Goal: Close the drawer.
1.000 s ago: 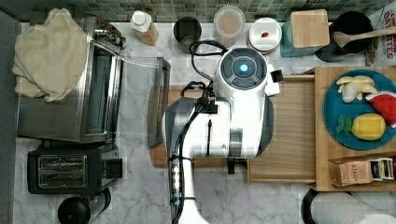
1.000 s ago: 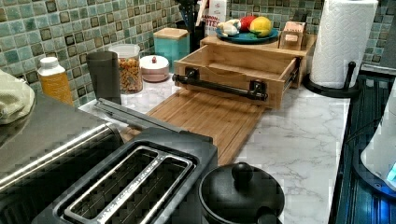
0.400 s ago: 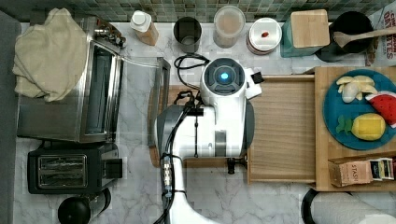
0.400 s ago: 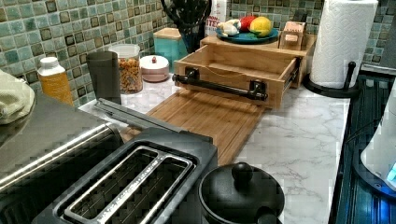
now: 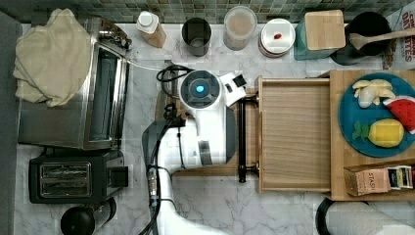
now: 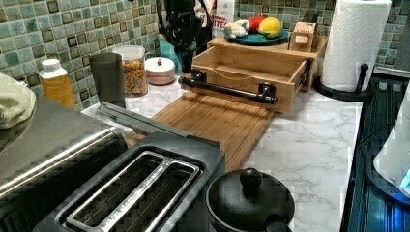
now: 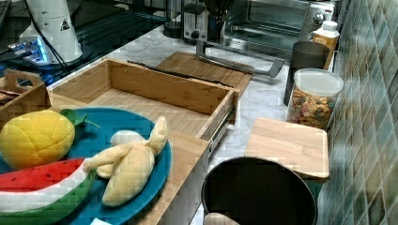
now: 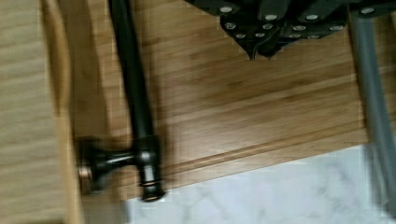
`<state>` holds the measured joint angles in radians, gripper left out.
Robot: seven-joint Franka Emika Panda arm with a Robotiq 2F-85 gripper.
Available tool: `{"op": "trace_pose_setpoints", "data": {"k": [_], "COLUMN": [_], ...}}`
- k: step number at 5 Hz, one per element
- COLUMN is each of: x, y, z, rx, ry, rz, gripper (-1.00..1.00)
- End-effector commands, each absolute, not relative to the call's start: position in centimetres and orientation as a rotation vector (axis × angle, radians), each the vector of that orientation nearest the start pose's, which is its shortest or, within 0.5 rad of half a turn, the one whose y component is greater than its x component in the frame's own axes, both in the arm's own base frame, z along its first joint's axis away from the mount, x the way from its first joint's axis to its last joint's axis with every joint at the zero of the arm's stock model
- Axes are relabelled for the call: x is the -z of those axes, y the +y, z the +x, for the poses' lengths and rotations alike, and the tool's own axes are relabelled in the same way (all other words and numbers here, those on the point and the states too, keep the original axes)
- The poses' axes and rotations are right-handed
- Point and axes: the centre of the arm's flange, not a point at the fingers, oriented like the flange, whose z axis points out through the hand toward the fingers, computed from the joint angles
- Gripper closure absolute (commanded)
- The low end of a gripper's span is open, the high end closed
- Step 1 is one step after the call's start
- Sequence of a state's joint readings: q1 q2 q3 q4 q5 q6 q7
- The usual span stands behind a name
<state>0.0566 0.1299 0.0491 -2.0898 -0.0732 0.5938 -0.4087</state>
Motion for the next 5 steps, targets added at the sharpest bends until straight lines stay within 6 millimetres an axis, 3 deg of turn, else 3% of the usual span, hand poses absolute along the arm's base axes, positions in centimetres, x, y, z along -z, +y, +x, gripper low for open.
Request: {"op": "trace_pose_setpoints", "data": {"k": [1, 2, 5], "x": [-30.5, -30.0, -28.4], "y": [5.5, 3.8, -1.8], "z": [56.1, 55.5, 53.3], "rx": [-0.035, -0.122, -0.146], "ry": [0.19, 0.13, 0.127], "rz": [-3.295, -3.264, -3.316], "gripper": [1.0, 1.0, 1.0]}}
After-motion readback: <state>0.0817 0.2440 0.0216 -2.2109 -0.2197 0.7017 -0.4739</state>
